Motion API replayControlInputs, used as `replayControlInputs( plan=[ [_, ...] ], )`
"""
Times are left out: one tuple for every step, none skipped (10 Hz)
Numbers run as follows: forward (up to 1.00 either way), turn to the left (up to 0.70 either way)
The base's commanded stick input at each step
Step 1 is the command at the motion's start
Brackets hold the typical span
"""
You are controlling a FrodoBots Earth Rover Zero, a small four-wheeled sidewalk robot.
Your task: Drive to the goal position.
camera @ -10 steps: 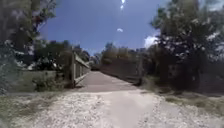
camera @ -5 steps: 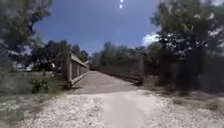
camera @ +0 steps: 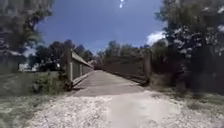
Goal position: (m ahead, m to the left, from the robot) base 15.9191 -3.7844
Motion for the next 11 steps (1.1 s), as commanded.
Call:
replayControlInputs(
  plan=[
    [0.50, 0.00],
    [0.50, 0.00],
    [0.50, 0.00],
    [0.50, 0.00],
    [0.50, 0.00],
    [0.50, 0.00],
    [0.50, 0.00],
    [0.50, 0.00],
    [0.50, 0.00],
    [0.50, 0.00],
    [0.50, 0.00]
  ],
)
